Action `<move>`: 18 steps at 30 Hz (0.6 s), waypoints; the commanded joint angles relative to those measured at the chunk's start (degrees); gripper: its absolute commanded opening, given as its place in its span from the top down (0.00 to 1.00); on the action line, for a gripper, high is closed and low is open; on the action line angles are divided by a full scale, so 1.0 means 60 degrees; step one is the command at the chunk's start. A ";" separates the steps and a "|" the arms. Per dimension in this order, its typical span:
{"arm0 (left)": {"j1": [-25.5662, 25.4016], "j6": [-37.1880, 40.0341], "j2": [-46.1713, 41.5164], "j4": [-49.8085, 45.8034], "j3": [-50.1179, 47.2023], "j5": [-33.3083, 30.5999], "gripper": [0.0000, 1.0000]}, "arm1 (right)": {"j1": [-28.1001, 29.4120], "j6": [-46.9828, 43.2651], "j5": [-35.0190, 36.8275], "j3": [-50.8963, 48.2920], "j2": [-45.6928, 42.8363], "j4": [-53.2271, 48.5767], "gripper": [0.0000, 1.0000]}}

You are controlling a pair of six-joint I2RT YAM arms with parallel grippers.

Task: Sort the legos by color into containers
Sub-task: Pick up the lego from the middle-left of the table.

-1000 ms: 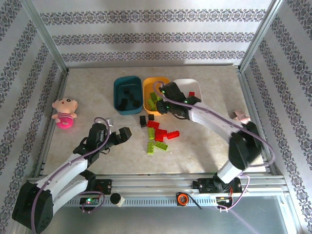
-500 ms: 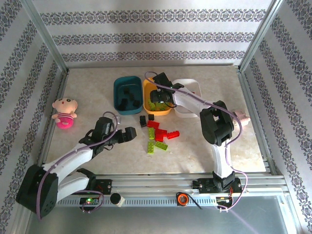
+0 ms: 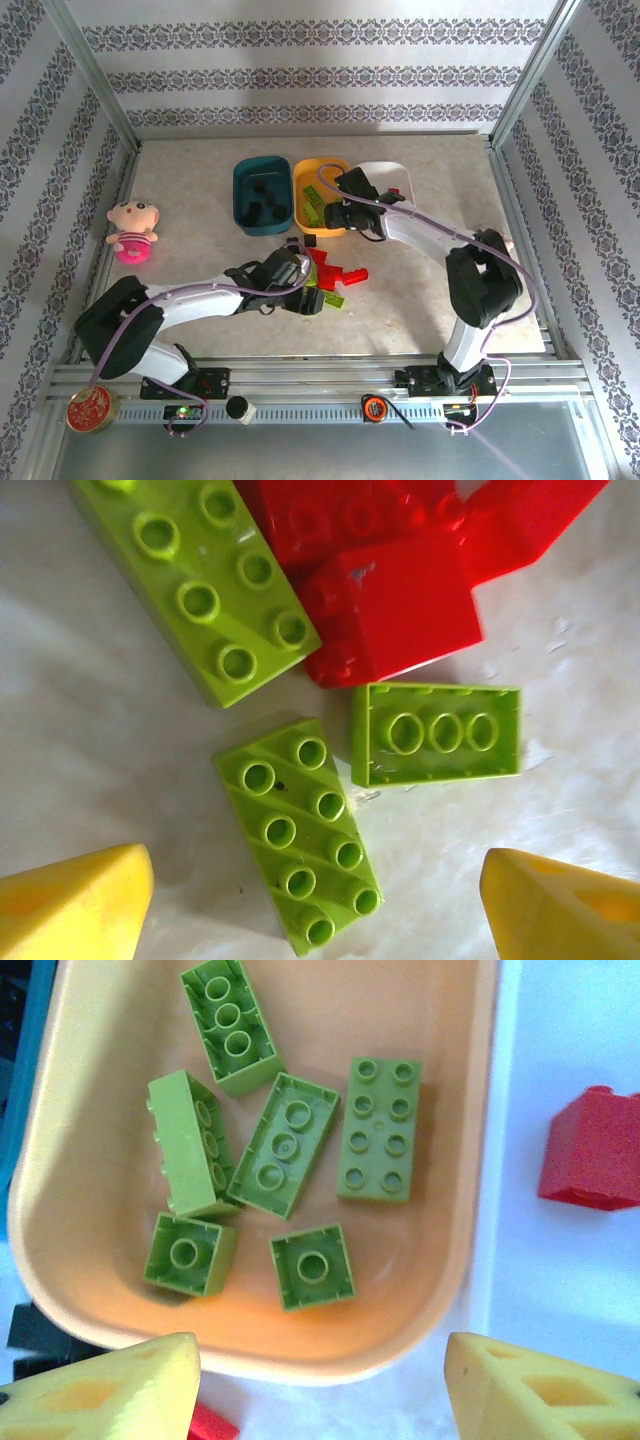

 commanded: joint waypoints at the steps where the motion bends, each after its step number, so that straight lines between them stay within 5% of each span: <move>1: -0.0539 0.0481 0.0537 -0.0955 0.0505 -0.1392 0.16 | -0.0083 0.0151 -0.0054 -0.0613 -0.0776 0.0373 0.34; 18: -0.1830 0.0533 0.2059 -0.2480 0.0984 -0.2840 0.51 | -0.0112 0.0216 0.0096 -0.1684 -0.2919 0.0433 0.33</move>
